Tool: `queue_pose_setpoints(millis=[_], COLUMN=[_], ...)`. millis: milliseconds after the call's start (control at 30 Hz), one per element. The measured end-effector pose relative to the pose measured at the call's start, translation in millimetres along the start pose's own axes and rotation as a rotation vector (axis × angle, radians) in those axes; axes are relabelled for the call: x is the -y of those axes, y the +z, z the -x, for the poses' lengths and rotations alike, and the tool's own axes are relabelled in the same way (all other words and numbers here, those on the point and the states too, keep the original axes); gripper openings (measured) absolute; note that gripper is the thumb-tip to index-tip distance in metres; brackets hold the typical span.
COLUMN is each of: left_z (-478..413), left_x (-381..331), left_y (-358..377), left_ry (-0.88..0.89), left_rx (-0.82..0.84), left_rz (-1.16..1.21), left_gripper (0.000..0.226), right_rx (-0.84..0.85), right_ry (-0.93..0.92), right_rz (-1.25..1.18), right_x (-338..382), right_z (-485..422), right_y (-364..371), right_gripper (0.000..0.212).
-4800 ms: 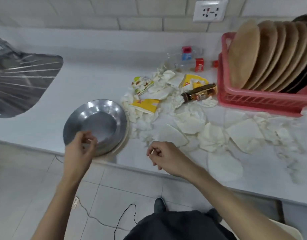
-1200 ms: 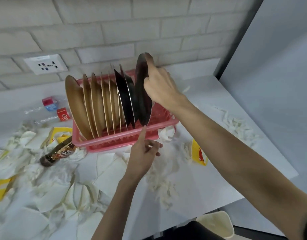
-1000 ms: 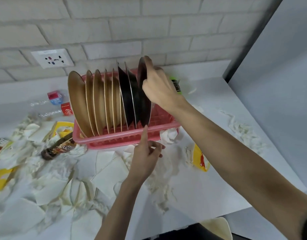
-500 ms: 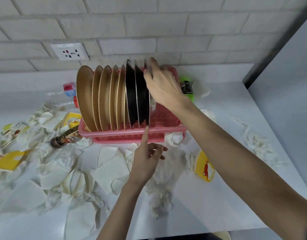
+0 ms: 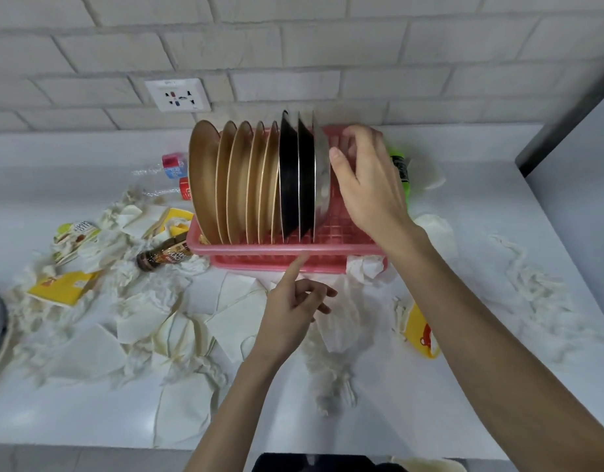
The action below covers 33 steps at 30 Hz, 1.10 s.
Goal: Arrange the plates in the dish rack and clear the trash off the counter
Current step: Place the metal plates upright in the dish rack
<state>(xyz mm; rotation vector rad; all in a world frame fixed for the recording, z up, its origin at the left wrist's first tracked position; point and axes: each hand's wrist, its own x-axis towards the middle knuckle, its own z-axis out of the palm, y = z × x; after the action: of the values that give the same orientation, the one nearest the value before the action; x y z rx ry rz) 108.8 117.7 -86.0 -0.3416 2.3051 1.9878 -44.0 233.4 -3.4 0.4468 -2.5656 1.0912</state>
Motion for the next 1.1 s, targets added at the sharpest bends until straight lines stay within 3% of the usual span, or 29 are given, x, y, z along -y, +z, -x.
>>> queue_pose_setpoints(millis=[133,267,433,800,1000,1100], left_z=[13,30,50,85,55,58], left_x=[1,12,32,85,120,152], left_y=[-31,-72,-138,-393,-541,-592], left_ry=[-0.013,-0.003,0.055,0.172,0.057,-0.136], left_rx=[0.008,-0.009,-0.015,-0.220,-0.354,-0.491], left_rz=[0.037,0.005,-0.101,-0.501,-0.789,-1.025], left_gripper=[0.028,0.026,0.026,0.022,0.024,0.051], right_rx=[0.006,0.196,0.325,0.566,0.683,0.735], right_ry=[0.072,0.239,0.383,0.375,0.386,0.403], right_rz=[-0.415,-0.649,-0.686,-0.659,-0.601,-0.578], right_x=[10,32,76,225,261,274], right_z=[58,130,180,248,265,266], right_y=[13,51,106,242,279,291], right_gripper=[0.006,0.023,0.026,0.024,0.022,0.026])
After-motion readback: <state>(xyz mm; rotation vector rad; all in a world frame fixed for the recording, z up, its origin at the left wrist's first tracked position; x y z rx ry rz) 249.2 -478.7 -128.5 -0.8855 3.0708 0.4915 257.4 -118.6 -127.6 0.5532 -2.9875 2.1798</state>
